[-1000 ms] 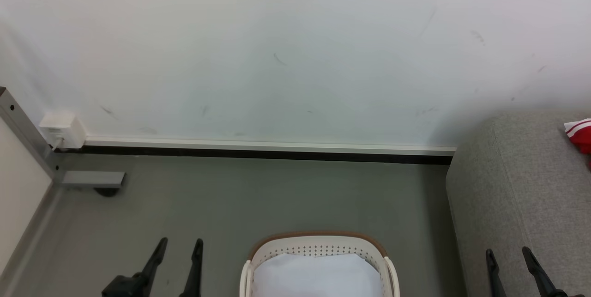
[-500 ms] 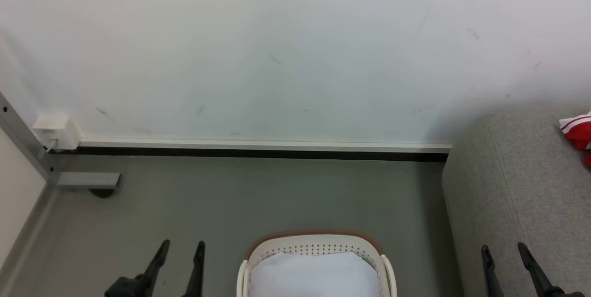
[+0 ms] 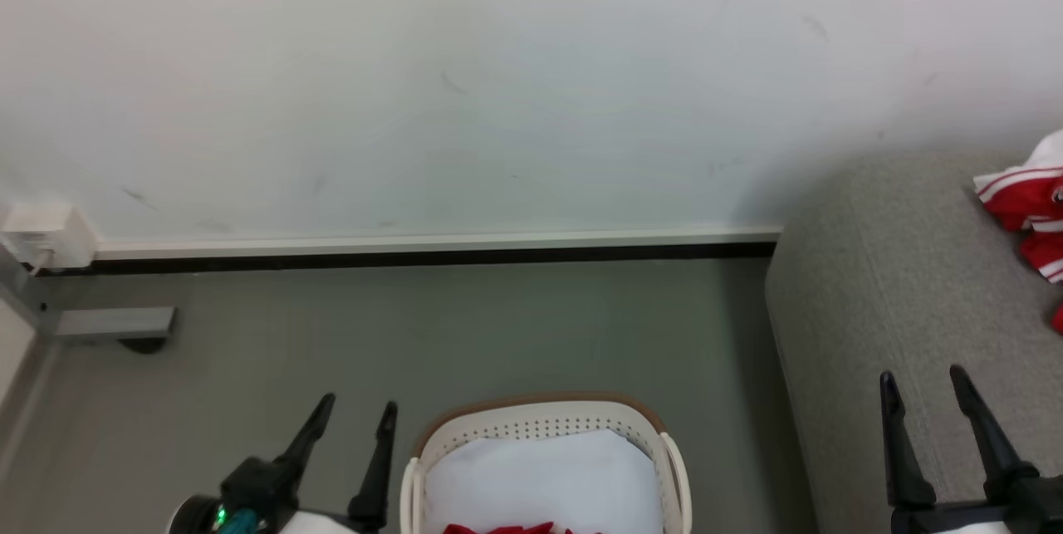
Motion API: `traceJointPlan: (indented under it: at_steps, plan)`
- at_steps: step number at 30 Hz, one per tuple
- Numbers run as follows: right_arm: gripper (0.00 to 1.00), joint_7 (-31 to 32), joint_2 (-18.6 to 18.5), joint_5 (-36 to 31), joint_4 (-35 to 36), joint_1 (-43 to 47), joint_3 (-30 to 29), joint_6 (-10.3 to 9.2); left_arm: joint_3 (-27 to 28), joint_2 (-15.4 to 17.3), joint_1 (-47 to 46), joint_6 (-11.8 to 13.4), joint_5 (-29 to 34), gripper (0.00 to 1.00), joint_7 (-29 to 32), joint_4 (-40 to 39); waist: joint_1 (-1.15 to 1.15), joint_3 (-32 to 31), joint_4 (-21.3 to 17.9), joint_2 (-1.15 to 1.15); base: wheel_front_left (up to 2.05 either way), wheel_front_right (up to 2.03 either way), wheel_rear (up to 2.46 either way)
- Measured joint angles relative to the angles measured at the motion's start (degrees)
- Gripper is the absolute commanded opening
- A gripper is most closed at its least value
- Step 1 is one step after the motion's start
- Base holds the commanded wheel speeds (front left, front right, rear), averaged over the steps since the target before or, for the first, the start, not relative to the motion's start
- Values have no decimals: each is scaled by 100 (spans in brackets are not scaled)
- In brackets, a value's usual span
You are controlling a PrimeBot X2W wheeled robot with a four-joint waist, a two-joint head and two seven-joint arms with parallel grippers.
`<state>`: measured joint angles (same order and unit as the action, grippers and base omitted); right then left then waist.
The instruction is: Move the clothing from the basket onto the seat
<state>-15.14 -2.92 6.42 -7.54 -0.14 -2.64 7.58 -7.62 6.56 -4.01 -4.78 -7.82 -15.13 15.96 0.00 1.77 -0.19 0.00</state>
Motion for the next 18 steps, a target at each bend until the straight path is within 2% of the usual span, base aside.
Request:
traceJointPlan:
  at_steps: [3, 10, 18]
  plan:
    - [100, 0, -1, -33, 164, -143, -33, 0, -186, 2, -305, -54, 62, 100, 75, 172, 0, 143, -140, 0, 0, 0, 0]
    - [100, -2, -40, -38, 636, -547, -292, -1, -717, 13, -1275, -172, 302, 100, 656, 680, 0, 697, -471, 0, 0, 0, 0]
    - [100, -3, -77, -25, 948, -1045, -383, 0, -1388, 82, -2267, -233, 525, 100, 1499, 1712, 1, 1532, -874, 0, 0, 0, 0]
